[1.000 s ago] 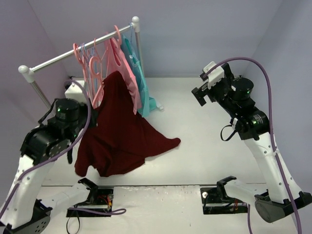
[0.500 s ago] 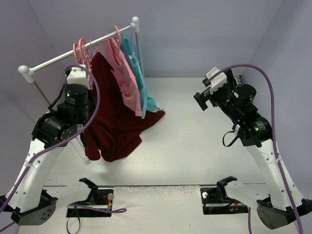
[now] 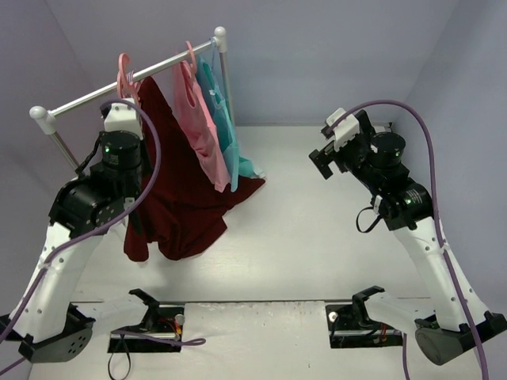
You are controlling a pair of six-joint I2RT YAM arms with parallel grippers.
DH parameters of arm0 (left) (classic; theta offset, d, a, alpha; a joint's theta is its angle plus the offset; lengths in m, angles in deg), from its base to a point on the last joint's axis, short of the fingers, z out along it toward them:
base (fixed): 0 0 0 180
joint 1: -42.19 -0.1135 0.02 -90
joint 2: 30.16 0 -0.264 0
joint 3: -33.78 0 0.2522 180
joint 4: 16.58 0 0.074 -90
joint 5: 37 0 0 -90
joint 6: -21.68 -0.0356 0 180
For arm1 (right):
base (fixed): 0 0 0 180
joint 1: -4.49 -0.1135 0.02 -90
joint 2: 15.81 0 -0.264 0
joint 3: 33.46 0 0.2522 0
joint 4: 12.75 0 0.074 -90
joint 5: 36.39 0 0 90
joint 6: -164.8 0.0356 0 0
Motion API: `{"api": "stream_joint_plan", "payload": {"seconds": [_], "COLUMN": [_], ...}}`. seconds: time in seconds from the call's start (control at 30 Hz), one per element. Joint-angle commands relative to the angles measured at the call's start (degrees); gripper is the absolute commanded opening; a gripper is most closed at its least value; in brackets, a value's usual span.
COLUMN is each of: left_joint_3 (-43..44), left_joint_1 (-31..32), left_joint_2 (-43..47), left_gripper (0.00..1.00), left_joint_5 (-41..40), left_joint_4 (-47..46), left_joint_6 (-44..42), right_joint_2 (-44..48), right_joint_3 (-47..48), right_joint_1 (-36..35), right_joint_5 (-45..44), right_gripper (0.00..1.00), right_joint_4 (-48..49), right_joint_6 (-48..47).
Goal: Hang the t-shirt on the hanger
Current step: Place the hanger at the clothesline.
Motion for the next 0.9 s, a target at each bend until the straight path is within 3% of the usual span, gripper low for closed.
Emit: {"api": "stream_joint_plan", "payload": {"seconds": [0.0,0.2,0.53,0.87], "left_joint_3": [3.34,6.91,3.07,6.25], "left_joint_1": [0.02,-0.07,-0.6,-2.63], "left_joint_2": [-4.31,-10.89,-12.01,-16.99], "left_gripper": [0.0,0.0,0.0,0.0], "left_joint_5": [0.18,-0.66,-3.92,-8.22], "left_joint_4": [-11.8,-17.92,-32.42,-31.53], "left_joint_6": [-0.41,-2.07,-8.17,-10.82], "right_joint_2": [-0.34,1.24,5.75,11.09], "right_joint_3": [0.61,-0.67,-3.92,-9.73], "right_joint_1": [0.07,0.07,0.07,0.07], "right_joint_5": [1.03,0.94,4.54,9.82], "right_gripper": [0.98,0.98,0.98,0.99], "right_joint_4": [5.62,5.64,5.99,7.23], "right_joint_6": [-0.86,-0.88,2.38,7.3]}}
